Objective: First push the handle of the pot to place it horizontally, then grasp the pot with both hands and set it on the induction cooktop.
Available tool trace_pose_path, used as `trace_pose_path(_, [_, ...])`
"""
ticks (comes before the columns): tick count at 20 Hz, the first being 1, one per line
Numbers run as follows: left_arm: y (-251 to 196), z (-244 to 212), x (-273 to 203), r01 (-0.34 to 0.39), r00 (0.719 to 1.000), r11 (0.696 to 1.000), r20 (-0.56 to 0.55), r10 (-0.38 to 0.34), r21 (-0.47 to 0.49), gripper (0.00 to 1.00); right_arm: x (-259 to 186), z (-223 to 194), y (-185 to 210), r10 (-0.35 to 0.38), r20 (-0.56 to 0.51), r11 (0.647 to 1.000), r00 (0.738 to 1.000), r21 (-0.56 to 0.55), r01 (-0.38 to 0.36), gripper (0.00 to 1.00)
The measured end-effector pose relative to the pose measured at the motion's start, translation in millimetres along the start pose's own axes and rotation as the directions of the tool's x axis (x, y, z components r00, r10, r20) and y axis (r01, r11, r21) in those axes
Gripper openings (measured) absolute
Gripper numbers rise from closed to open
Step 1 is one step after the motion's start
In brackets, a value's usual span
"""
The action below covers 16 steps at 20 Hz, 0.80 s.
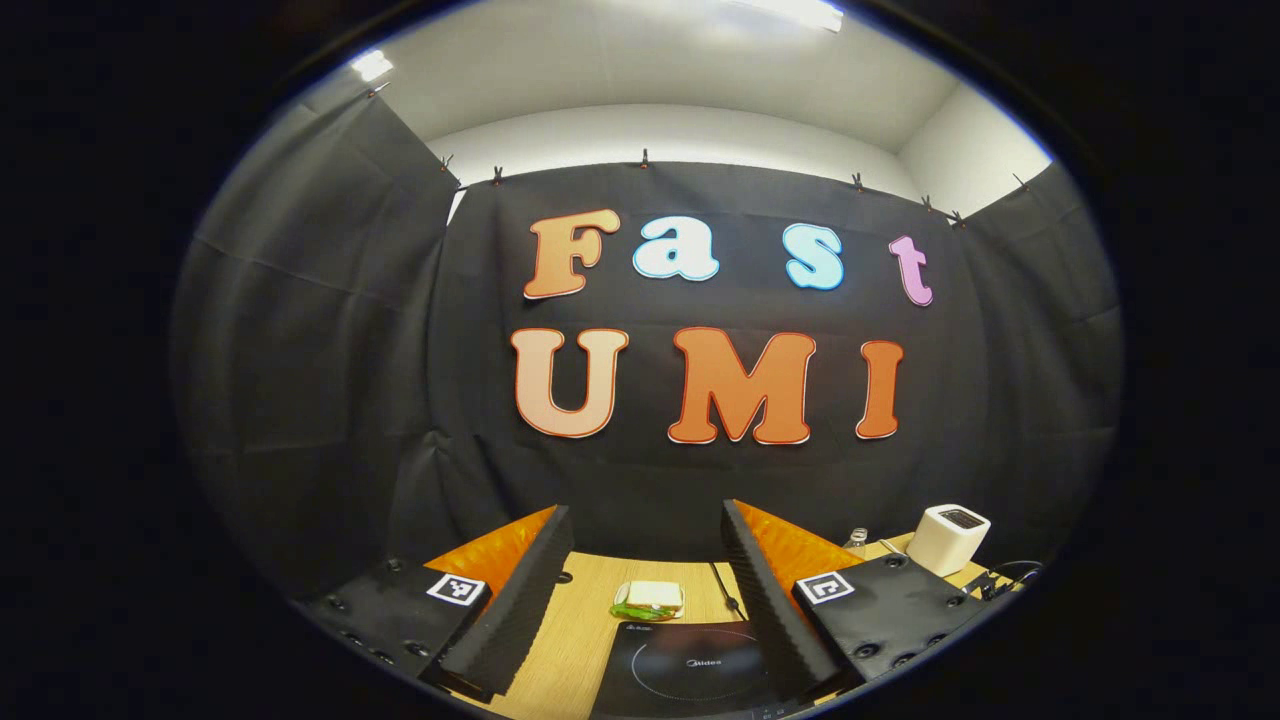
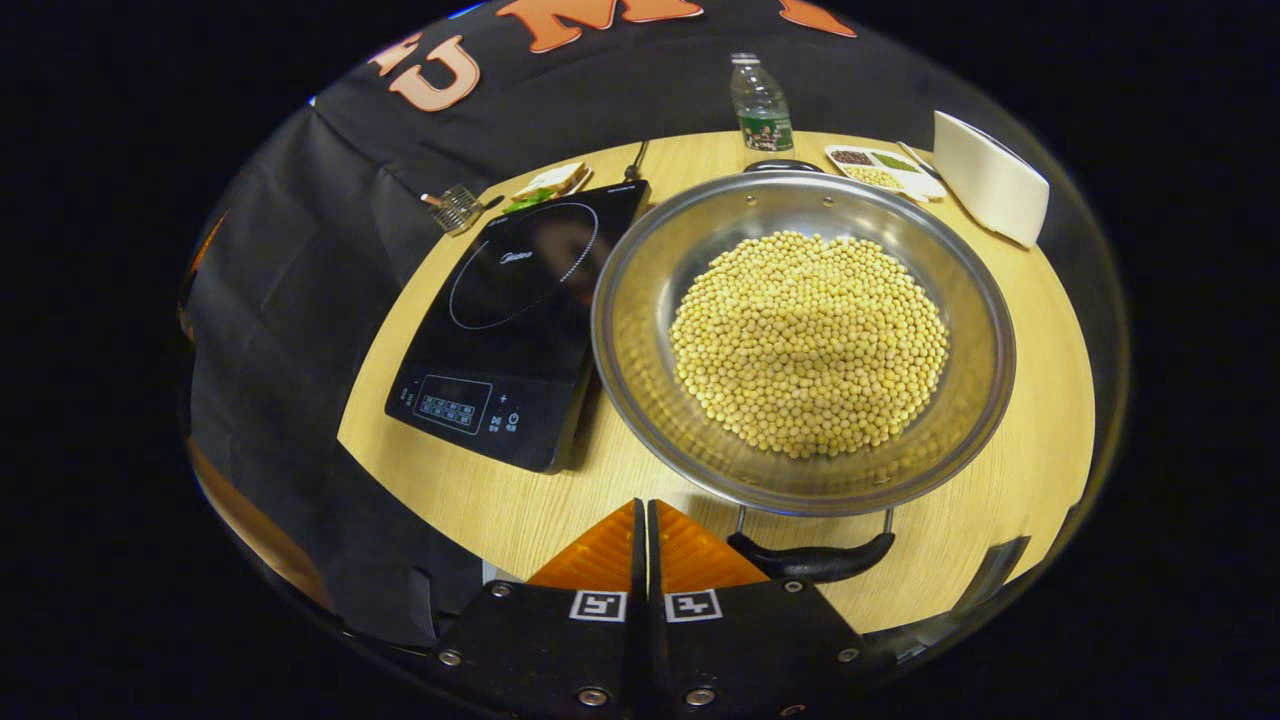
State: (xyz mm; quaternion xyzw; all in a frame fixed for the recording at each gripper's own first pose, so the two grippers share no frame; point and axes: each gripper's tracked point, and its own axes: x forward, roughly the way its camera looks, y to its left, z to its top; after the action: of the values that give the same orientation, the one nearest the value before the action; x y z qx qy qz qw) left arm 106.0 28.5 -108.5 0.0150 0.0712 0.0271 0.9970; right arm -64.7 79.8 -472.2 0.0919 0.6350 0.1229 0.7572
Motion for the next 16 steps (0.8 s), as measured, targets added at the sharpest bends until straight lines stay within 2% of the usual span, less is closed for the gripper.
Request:
trace_pose_path(2, [-7, -2, 6, 0.006, 1.0, 1.0, -0.006, -0.006, 0.004, 0.98, 3, 4, -7, -0.01, 0.004, 1.0, 1.0, 0.012, 0.01, 0.0])
trace_pose_path(6, [-29, -4, 18, 0.028, 0.999, 1.0, -0.015, -0.028, 0.007, 0.98, 5, 4, -10, 0.034, -0.007, 0.998, 0.999, 0.055, -0.034, 0.0])
trace_pose_path(16, [-73, -15, 46, 0.071, 0.997, 0.997, -0.033, -0.071, 0.016, 0.98, -9, 4, -77, -0.027, -0.006, 0.992, 1.0, 0.122, 0.028, 0.0])
